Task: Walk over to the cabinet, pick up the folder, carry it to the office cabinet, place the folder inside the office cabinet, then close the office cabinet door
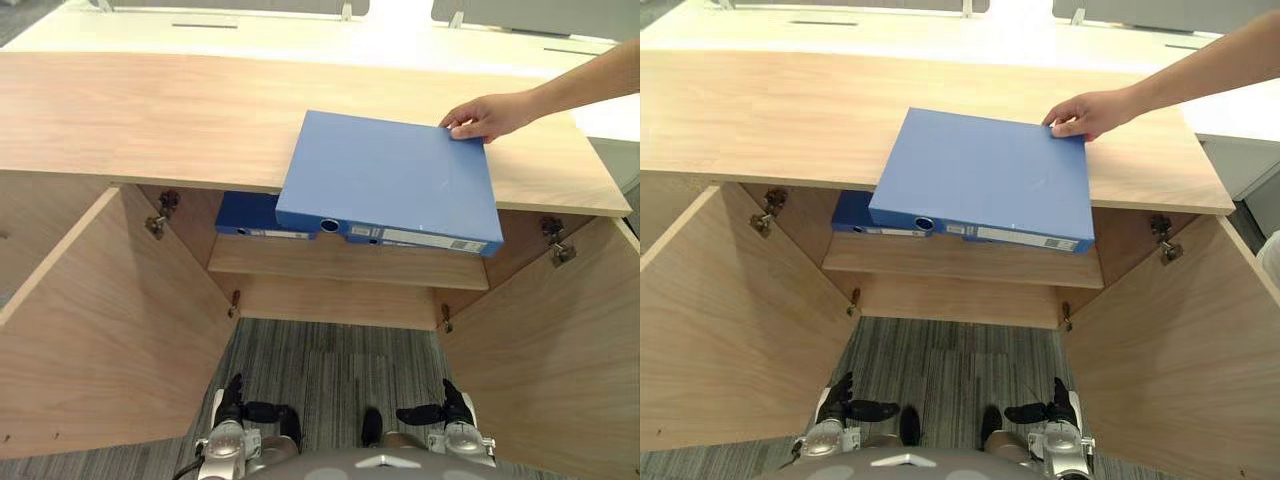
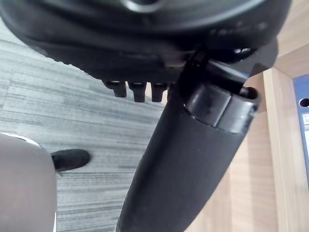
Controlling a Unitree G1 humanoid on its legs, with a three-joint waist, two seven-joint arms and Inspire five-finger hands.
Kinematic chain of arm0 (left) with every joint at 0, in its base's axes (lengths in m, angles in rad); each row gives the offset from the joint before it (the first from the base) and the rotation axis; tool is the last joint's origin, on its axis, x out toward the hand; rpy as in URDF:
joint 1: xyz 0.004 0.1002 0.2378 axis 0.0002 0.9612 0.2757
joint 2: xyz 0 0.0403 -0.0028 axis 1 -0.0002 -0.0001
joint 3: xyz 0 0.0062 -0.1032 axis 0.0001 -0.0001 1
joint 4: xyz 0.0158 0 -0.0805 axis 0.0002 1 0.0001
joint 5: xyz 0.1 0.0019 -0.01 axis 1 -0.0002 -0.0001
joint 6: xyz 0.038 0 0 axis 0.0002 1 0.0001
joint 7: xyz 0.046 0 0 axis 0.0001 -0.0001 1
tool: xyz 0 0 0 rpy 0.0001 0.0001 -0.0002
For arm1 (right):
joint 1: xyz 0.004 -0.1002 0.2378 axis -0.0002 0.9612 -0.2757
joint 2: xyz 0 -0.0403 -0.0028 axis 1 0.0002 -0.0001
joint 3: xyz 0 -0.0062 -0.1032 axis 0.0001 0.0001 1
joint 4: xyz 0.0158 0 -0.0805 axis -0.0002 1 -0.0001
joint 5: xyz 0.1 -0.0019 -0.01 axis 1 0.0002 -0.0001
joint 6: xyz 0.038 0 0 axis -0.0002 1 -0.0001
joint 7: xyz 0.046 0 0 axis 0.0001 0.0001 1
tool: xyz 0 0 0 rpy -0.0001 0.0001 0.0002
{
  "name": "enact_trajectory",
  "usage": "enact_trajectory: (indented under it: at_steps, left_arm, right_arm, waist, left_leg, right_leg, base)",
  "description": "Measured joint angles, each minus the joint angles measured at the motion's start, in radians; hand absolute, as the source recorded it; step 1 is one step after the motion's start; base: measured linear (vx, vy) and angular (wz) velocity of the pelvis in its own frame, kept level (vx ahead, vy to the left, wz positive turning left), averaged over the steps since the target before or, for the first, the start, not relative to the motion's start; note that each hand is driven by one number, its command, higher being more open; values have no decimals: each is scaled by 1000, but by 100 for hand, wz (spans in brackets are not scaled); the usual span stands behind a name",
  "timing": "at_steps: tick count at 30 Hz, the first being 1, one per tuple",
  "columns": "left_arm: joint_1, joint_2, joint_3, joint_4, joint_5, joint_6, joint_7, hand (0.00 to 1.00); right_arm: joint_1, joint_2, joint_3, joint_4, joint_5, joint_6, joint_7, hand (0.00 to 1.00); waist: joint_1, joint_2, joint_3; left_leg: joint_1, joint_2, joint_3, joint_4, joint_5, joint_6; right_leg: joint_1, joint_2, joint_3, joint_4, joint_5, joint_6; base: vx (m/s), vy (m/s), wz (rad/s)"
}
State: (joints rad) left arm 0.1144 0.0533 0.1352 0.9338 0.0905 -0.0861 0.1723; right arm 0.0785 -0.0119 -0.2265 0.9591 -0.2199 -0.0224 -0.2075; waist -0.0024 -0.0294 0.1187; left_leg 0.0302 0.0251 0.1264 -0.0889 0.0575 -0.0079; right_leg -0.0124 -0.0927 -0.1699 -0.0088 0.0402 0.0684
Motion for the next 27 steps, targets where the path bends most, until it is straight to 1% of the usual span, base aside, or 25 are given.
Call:
enact_trajectory:
  at_steps: [6, 11, 12, 16, 18, 20, 21, 26, 27]
  left_arm:
    - [4, 0, 1, 6, 0, 0, 2, 100]
    - [14, 0, -1, -7, -2, 0, 7, 100]
    - [29, -1, -4, -36, -4, 0, 11, 100]
    - [105, -3, -17, -236, -21, 0, 20, 100]
    - [162, -2, -42, -413, -31, -2, 31, 100]
    - [200, -6, -53, -530, -43, -5, 29, 100]
    - [223, -13, -53, -612, -51, -18, 26, 100]
    - [270, -21, -53, -816, -85, -49, 15, 100]
    - [278, -21, -53, -867, -103, -64, 12, 100]
  right_arm:
    - [-7, 1, -62, 37, 28, 4, 1, 100]
    - [-7, 0, -68, 38, 28, 5, 1, 100]
    - [-7, 0, -68, 38, 28, 5, 1, 100]
    - [0, 1, -68, 38, 28, 4, 0, 100]
    - [4, 0, -68, 37, 28, 4, 0, 100]
    - [6, -1, -67, 37, 28, 4, 0, 100]
    - [7, -1, -67, 37, 29, 4, 0, 100]
    - [15, -1, -66, 37, 30, 4, 2, 100]
    - [21, -2, -66, 37, 29, 4, 4, 100]
  waist:
    - [-1, 4, -8]
    - [-1, 6, -12]
    - [-2, 6, -12]
    - [-2, 7, -13]
    - [1, 11, -19]
    - [2, 16, -23]
    - [2, 18, -27]
    - [6, 13, -34]
    - [9, 11, -40]
  left_leg:
    - [42, -11, -1, -4, -10, 3]
    - [61, -14, -3, -3, -11, 9]
    - [66, -15, -7, -1, -11, 10]
    - [79, -16, -21, -2, -13, 11]
    - [79, -16, -26, -4, -13, 11]
    - [80, -16, -29, -4, -13, 11]
    - [83, -17, -30, -5, -13, 11]
    - [105, -17, -40, -5, -17, 13]
    - [109, -18, -46, -5, -19, 13]
  right_leg:
    - [56, -3, 0, -19, 2, 2]
    - [78, -4, -2, -27, 2, 1]
    - [86, -4, -6, -31, 2, 1]
    - [104, -5, -20, -32, -4, 1]
    - [104, -6, -24, -28, -7, 2]
    - [104, -7, -26, -22, -13, 5]
    - [105, -8, -28, -17, -18, 7]
    - [135, -9, -39, -16, -29, 8]
    - [139, -10, -44, -15, -33, 9]
  base:
    - [0, 0, 0]
    - [3, -1, 1]
    - [18, -7, 8]
    - [-10, -7, 10]
    - [-37, -6, 6]
    - [-21, -5, 4]
    - [-15, -7, 3]
    - [-4, -11, 7]
    - [-3, -11, 9]
